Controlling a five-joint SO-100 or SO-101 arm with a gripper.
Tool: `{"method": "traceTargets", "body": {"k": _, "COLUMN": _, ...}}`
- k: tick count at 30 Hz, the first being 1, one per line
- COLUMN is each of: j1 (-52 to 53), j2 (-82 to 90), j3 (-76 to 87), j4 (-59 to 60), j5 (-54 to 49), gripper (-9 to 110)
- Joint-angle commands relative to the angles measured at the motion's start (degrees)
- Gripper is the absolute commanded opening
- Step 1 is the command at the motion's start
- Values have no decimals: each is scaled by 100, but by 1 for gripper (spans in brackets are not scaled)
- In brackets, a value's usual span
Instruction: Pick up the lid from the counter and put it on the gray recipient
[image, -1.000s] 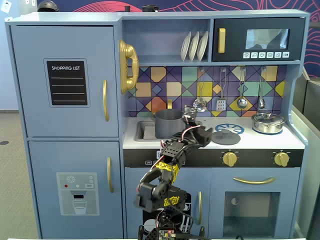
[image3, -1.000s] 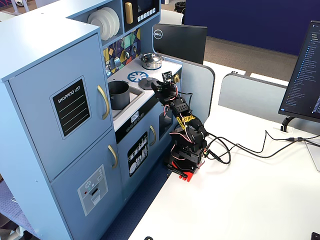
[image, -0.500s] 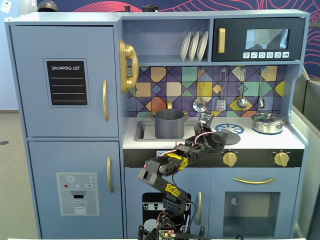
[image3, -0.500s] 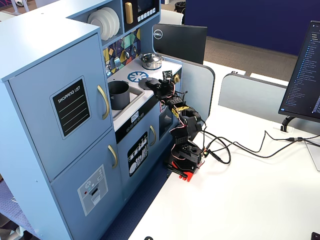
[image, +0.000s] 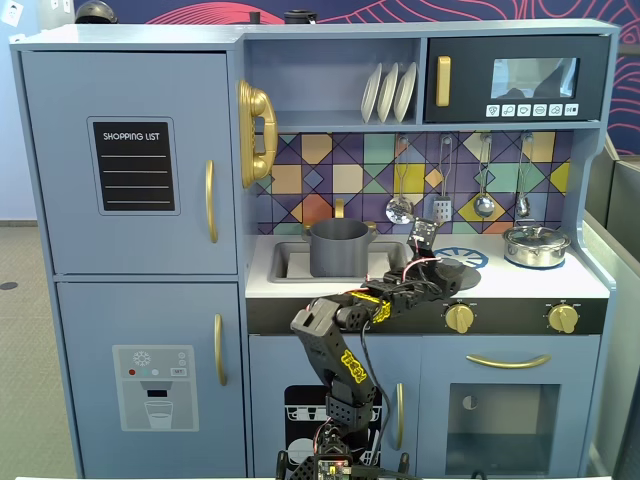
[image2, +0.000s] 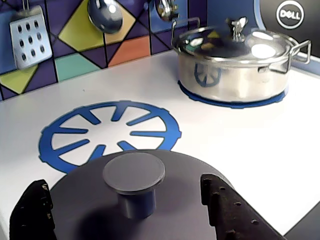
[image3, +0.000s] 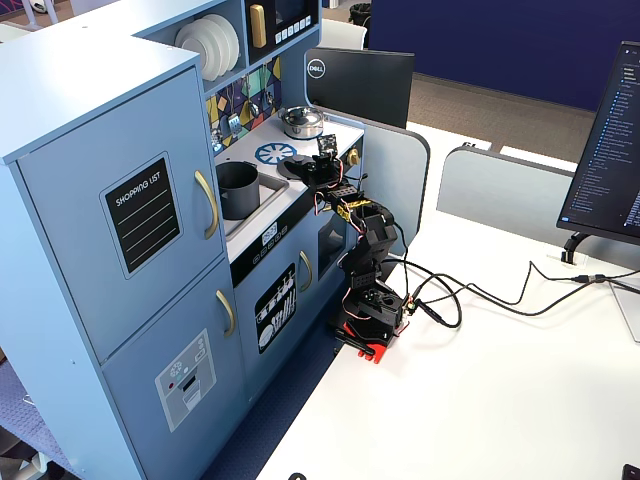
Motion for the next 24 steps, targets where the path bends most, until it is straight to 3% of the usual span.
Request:
{"method": "traceTargets", "body": {"k": 1, "j1": -53, "j2": -176, "j3": -519, "j4": -290, "j5": -79, "gripper": 31}}
{"method": "traceTargets", "body": {"k": 24, "j1": -149, "j2": -1450, "j3": -1362, "j4": -633, "j5": 35, "gripper": 22}}
